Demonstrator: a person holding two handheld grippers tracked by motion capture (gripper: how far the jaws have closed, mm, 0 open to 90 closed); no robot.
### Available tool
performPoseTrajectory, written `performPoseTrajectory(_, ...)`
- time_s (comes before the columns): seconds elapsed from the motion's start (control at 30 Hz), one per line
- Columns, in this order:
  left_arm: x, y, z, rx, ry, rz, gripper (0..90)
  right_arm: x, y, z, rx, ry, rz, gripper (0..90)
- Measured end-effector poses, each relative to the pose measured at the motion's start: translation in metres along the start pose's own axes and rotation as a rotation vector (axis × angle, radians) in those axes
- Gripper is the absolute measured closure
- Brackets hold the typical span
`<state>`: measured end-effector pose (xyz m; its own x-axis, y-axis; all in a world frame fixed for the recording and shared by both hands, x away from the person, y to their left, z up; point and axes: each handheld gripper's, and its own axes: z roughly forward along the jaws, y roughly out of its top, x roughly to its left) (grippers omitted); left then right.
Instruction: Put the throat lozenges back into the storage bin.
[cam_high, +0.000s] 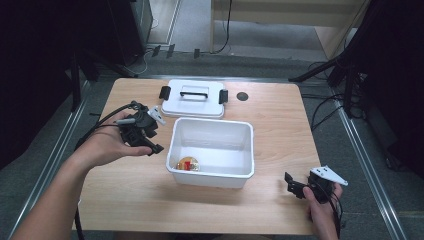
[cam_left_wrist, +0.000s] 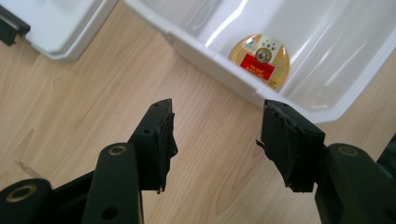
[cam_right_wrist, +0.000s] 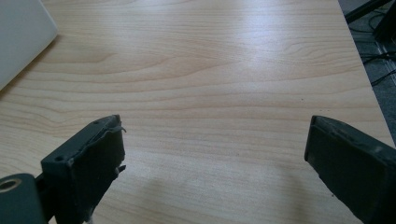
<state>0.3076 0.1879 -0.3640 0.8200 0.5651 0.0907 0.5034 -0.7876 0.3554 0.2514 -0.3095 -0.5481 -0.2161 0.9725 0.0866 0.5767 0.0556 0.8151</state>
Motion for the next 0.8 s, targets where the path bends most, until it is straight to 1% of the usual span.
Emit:
performPoseTrajectory(0.03, 0.001, -0.003, 0.001, -0.001, -0.001, -0.003, 44.9, 0.0, 0.0, 0.0, 0.0, 0.0, 0.001, 4.9)
performPoseTrajectory(0.13, 0.006, -0.018, 0.004, -0.005, 0.009, -0.045, 43.1, 0.0, 0.0, 0.0, 0.002, -0.001, 0.003, 4.9)
performPoseTrajectory(0.2, 0.008, -0.027, 0.007, -0.019, 0.02, -0.076, 40.7, 0.0, 0.0, 0.0, 0.002, -0.001, 0.003, 5.0)
performPoseTrajectory(0.27, 0.01, -0.038, 0.009, -0.033, 0.031, -0.11, 36.9, 0.0, 0.0, 0.0, 0.002, -0.001, 0.002, 5.0)
performPoseTrajectory(0.3, 0.011, -0.042, 0.01, -0.038, 0.031, -0.12, 33.9, 0.0, 0.0, 0.0, 0.002, -0.001, 0.001, 5.0)
performPoseTrajectory(0.33, 0.011, -0.048, 0.013, -0.052, 0.033, -0.143, 31.9, 0.0, 0.0, 0.0, 0.002, -0.001, 0.001, 5.0)
performPoseTrajectory(0.4, 0.011, -0.056, 0.016, -0.063, 0.044, -0.157, 26.0, 0.0, 0.0, 0.0, 0.002, -0.001, 0.001, 5.0)
performPoseTrajectory(0.5, 0.012, -0.07, 0.022, -0.082, 0.043, -0.201, 18.9, 0.0, 0.0, 0.0, 0.002, -0.002, 0.002, 5.0)
performPoseTrajectory(0.63, 0.013, -0.091, 0.031, -0.104, 0.065, -0.286, 13.1, 0.0, 0.0, 0.0, 0.002, -0.003, 0.002, 5.0)
performPoseTrajectory(0.73, 0.014, -0.106, 0.037, -0.123, 0.086, -0.351, 6.0, 0.0, 0.0, 0.0, 0.002, -0.004, 0.003, 5.0)
performPoseTrajectory(0.77, 0.016, -0.113, 0.04, -0.133, 0.096, -0.383, 2.5, 0.0, 0.0, 0.0, 0.002, -0.004, 0.003, 5.0)
performPoseTrajectory(0.8, 0.016, -0.117, 0.042, -0.141, 0.102, -0.399, 1.3, 0.0, 0.0, 0.0, 0.002, -0.004, 0.003, 5.1)
